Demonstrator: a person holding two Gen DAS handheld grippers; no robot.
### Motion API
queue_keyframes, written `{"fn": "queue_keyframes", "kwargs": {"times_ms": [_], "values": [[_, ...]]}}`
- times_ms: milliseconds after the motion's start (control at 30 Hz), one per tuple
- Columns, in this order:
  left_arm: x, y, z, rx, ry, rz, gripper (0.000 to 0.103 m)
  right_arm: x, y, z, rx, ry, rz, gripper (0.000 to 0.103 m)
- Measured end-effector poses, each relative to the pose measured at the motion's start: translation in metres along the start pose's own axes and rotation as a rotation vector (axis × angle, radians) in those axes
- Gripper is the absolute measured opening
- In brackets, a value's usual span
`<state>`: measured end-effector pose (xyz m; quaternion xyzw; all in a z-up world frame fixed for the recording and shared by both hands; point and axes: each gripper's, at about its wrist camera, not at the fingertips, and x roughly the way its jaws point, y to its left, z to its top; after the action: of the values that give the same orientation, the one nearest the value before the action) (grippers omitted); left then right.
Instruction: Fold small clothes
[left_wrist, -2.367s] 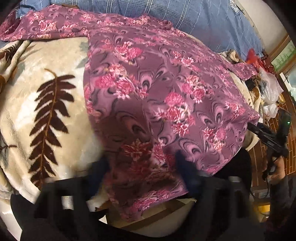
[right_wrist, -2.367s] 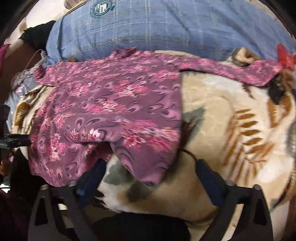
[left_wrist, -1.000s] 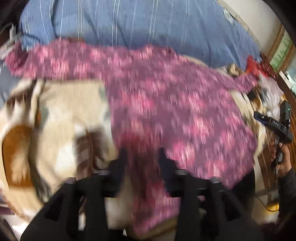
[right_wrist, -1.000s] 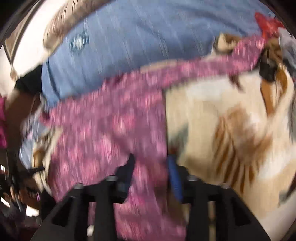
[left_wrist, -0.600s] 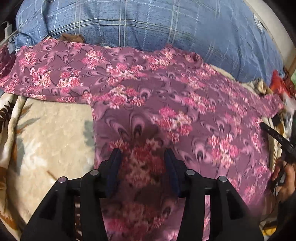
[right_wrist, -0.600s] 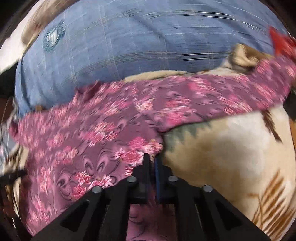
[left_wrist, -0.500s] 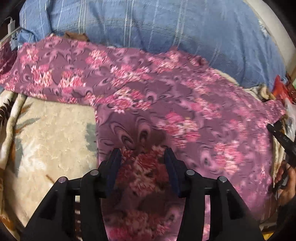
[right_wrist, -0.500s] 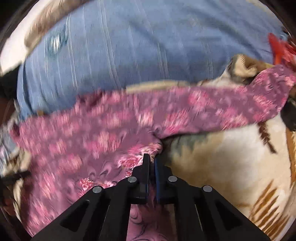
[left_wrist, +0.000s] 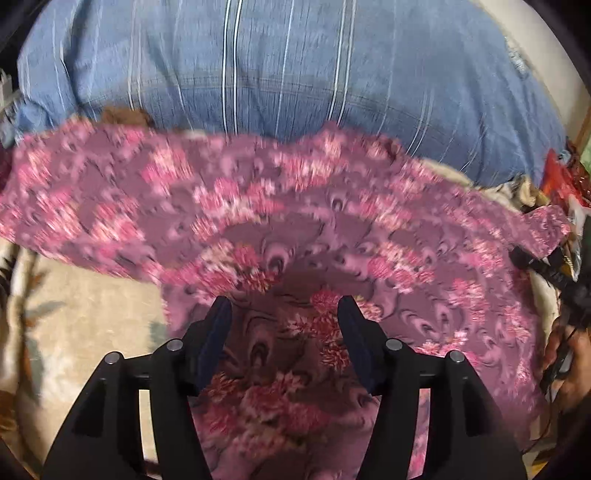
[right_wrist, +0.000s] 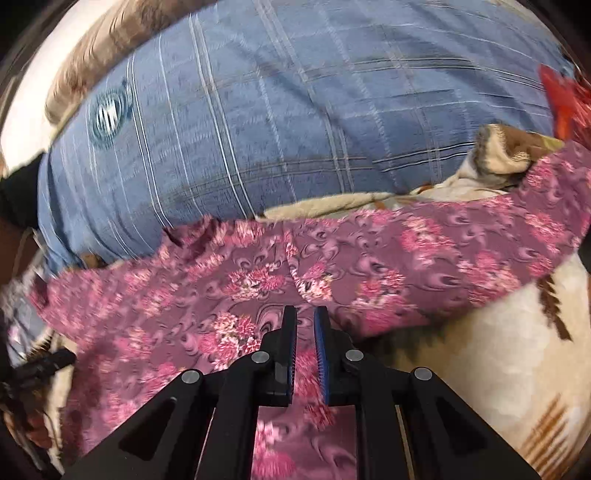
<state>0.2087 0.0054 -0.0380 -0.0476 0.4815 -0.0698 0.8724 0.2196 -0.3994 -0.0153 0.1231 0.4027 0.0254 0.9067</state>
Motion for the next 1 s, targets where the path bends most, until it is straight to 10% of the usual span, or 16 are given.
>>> {"fn": "queue_keyframes", "kwargs": {"times_ms": [33,233,500,733,1000], "values": [[0.008,-0.001,-0.001,-0.001,0.028,0.007,0.058,0.022,0.0,-0.005,-0.005,0.093,-0.046,0.011],[0.01,-0.01,-0.013,0.071,-0.008,0.024,0.073,-0.021,-0.052,0.01,0.152,-0.065,0.03,0.018],[0.014,-0.018,-0.021,0.113,-0.073,0.04,0.089,-0.088,-0.244,0.021,0.63,-0.284,-0.197,0.033],[0.015,-0.017,-0.022,0.114,-0.077,0.022,0.095,-0.123,-0.301,0.063,0.653,-0.422,-0.297,0.045],[0.018,-0.02,-0.021,0.128,-0.071,0.015,0.101,-0.079,-0.315,0.092,0.605,-0.295,-0.357,0.042]]}}
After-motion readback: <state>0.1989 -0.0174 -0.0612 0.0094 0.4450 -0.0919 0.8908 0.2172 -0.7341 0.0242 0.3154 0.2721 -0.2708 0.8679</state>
